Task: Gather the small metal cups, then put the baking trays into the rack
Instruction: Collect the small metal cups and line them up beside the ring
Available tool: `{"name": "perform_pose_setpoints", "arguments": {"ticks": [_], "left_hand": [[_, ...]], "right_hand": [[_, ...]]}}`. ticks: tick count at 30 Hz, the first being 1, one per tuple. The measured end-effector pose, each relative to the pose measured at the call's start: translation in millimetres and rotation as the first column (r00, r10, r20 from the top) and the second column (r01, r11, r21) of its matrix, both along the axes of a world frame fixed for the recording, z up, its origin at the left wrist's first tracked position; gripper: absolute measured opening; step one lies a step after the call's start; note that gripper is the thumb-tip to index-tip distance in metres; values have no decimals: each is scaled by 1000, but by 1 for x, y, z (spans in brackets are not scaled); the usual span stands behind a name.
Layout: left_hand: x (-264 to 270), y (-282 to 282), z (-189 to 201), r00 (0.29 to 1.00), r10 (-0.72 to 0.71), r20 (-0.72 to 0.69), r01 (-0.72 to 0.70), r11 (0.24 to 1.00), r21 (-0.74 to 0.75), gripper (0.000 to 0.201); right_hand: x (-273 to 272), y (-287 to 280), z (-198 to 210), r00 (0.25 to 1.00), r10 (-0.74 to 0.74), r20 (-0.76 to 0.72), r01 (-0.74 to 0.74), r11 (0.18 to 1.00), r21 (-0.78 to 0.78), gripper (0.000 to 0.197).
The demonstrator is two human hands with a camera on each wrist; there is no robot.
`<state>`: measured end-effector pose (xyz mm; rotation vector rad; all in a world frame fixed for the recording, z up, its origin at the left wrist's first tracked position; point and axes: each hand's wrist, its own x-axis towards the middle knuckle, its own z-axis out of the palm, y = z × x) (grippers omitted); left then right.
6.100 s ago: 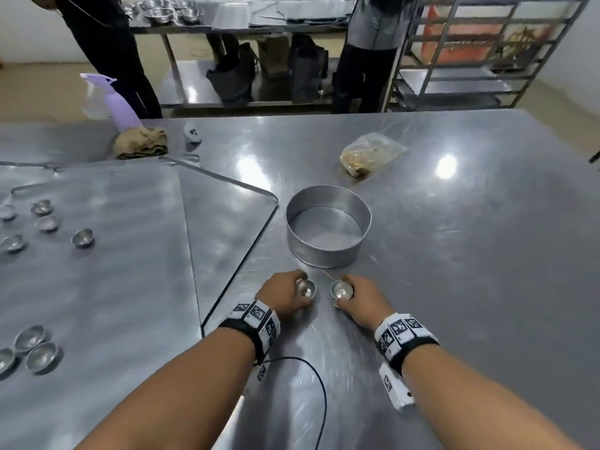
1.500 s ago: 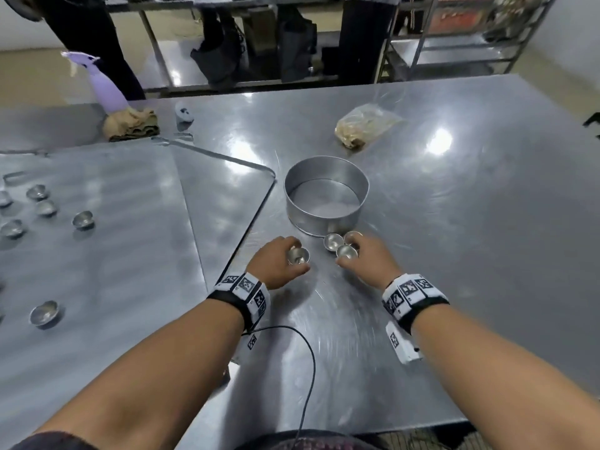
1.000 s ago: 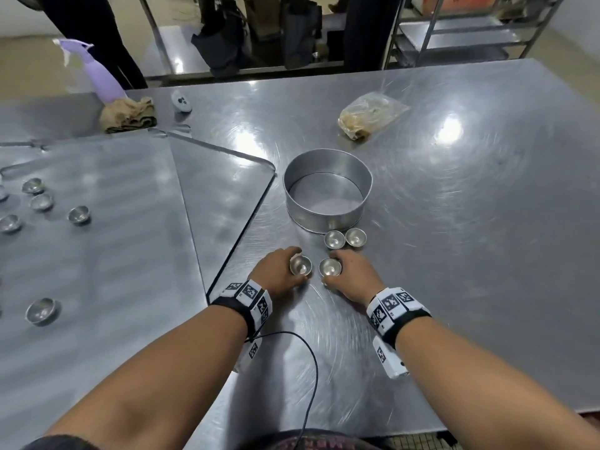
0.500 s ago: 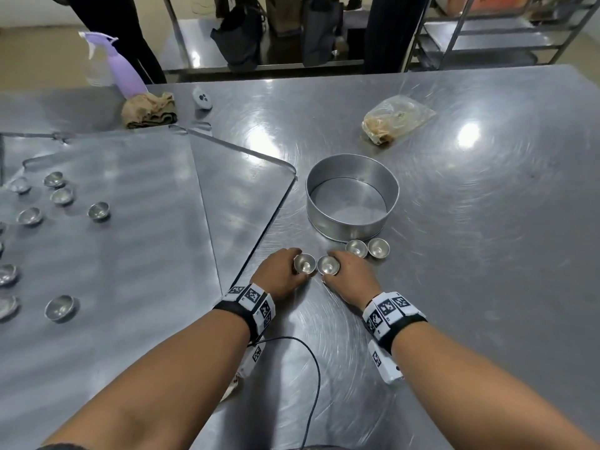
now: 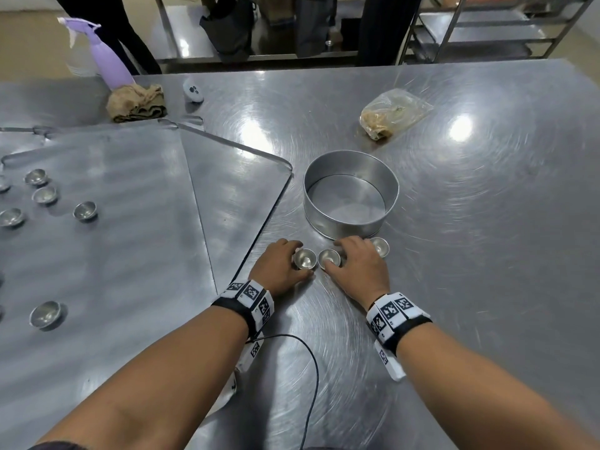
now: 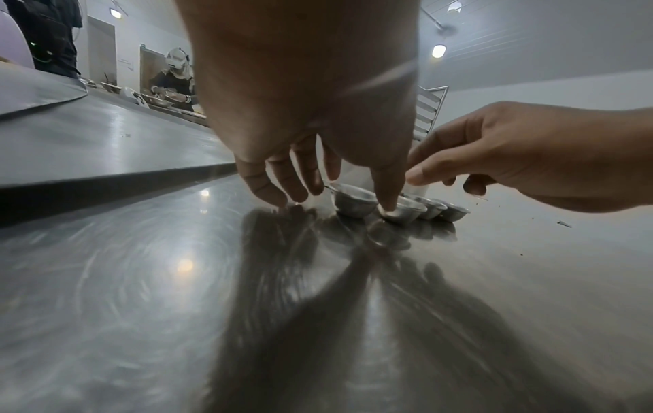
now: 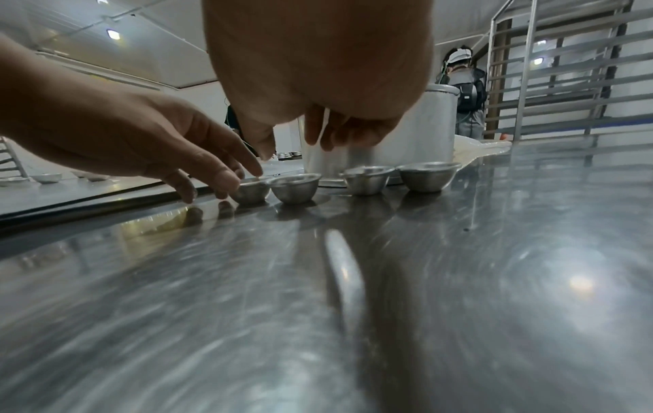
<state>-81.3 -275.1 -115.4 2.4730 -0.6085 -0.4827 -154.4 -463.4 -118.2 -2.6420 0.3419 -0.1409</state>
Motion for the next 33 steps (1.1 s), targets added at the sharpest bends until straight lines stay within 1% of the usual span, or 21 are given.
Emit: {"name": "perform_pose_setpoints", "arguments": {"ticks": [3,6,9,11,17,20,25,33], "left_hand": [[3,0,-1,1000,1,26,-2,1000,21,73],[4,-1,-1,1000,-8,27,7,999,38,67],[4,-3,-1,999,-32,35,30,998,57,52],[5,-5,-1,999,-34,36,32,998,56,46],[8,-14,-3,998,-8,55,7,1000,20,38],[10,-18,-3,999,-21,41,20,1000,22,36],[12,-20,-4,999,-22,32,22,1000,4,32],[15,-23,-6,999,-32,27,33,999,-7,26]], "right_hand": [[3,-3,2,998,56,-20,-58,992,-110,49],[5,-2,3,990,117,-79,-130,974,-184,47],[6,-1,3,984,134,-116,-155,970,-189,43],[6,-3,3,984,129,-123,-150,972,-180,39],[10,-9,7,988,90,-126,-112,977,-183,23],[11,-9,6,991,74,-111,-93,979,-181,19],[13,-11,2,991,59,-118,-84,973,-214,24],[13,-14,1,990,60,-131,-86,975,-203,34]]}}
